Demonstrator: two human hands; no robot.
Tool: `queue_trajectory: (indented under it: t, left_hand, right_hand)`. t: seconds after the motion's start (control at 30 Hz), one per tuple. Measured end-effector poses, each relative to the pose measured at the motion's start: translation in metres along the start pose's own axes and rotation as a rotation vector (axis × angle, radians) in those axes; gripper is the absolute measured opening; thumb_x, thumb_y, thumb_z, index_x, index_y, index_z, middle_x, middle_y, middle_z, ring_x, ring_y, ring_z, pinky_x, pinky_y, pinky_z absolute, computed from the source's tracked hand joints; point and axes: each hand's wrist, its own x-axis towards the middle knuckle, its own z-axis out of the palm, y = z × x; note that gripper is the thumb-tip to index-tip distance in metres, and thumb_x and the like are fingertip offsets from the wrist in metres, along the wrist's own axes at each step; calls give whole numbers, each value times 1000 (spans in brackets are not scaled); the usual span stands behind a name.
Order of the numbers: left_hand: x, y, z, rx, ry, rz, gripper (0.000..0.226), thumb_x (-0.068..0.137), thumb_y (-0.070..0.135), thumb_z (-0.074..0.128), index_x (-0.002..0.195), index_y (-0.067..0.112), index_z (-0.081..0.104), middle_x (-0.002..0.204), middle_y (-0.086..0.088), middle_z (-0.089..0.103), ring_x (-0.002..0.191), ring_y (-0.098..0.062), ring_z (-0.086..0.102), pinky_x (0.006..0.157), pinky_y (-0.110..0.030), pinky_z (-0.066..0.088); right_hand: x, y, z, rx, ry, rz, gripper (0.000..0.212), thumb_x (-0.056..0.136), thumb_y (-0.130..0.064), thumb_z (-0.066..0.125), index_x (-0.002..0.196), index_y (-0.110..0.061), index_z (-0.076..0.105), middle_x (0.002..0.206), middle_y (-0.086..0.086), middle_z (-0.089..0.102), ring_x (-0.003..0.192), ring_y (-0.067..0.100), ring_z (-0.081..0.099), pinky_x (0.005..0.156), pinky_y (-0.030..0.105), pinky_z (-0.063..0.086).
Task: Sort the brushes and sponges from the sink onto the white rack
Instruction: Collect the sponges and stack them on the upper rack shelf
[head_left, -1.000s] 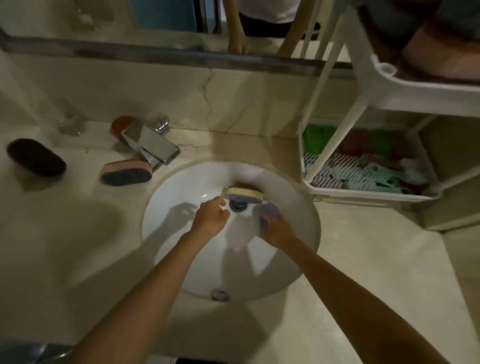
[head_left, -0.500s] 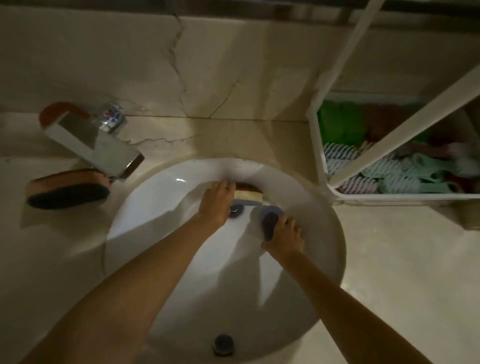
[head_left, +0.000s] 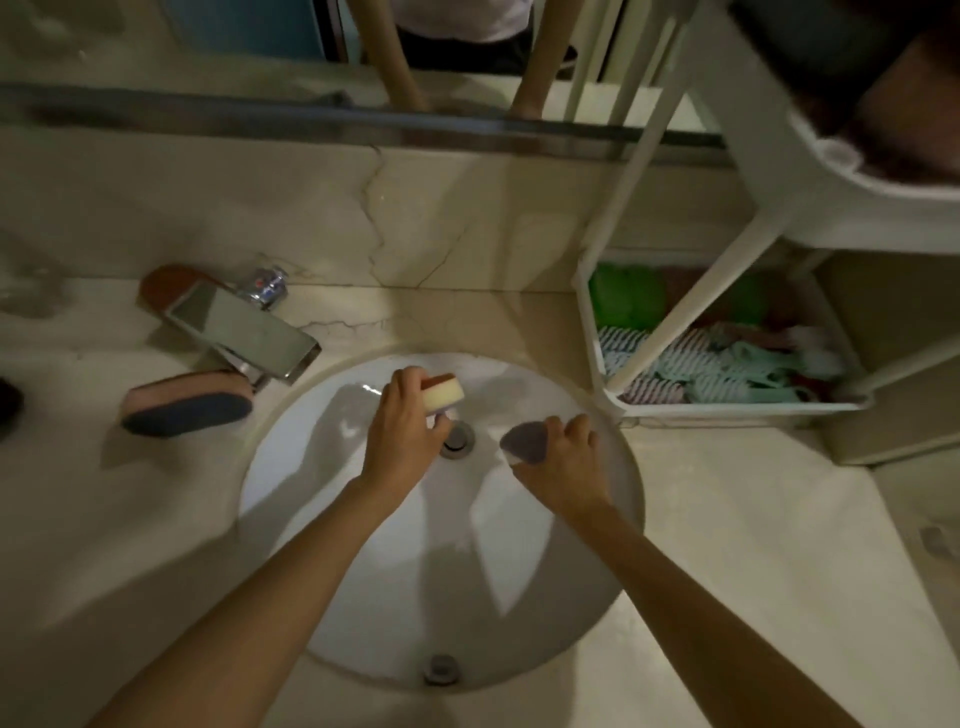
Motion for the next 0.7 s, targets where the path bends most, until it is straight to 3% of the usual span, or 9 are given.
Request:
queue_trajectory:
  t: [0.13,0.2,0.27,0.4,0.5,0.6,0.7]
  left_hand:
    - [-14,36,-46,-139,197,137,42,73,-6,65,113,-3,52,121,-21,51,113,-33,51,87,-32,47]
    - [-17,55,-68,-174,292,239,44,70,-11,65,111,-3,54,128,-23,46,120,-28,45,101,-23,38]
    - [-19,76,-94,-207,358,288,44,70,-12,65,112,-1,55,136,-23,39,127,-24,40,105,-16,29]
    - [-21,120,-138,-233,485,363,50,73,-9,67,118,8,53,145,-19,32,129,-6,25,110,-21,23]
    - [-17,149,-162,-248,569,464,59,72,-11,66,112,24,42,142,-21,37,131,-12,32,108,-22,22]
    - [-9,176,-178,-245,633,543,60,70,-13,67,109,24,39,137,-25,42,127,-19,39,105,-21,27]
    - [-1,203,-191,-275,643,575,60,73,-12,66,109,26,37,141,-22,39,131,-21,37,103,-13,24]
  right_hand:
    - [-31,-26,-42,186,193,-119,63,69,-19,72,121,-4,40,125,16,47,117,35,47,94,40,42]
    - [-44,-37,-64,270,260,-186,56,66,-13,72,113,-6,41,116,13,54,110,32,53,89,41,49]
    - [-60,-48,-89,292,318,-267,56,68,-11,71,114,-5,41,114,13,52,107,28,52,87,41,50]
    - [-86,-69,-142,252,491,-448,44,71,-19,69,106,-6,48,109,10,50,98,25,53,79,30,45]
    - [-103,-84,-181,232,602,-545,39,75,-21,66,108,-8,50,112,8,50,97,23,53,77,27,42]
    - [-115,-95,-219,279,692,-574,46,78,-23,65,118,-10,46,117,7,48,100,19,51,81,30,47]
    - [-123,-97,-255,336,758,-593,47,80,-22,65,120,-11,44,118,4,46,97,12,46,76,23,38]
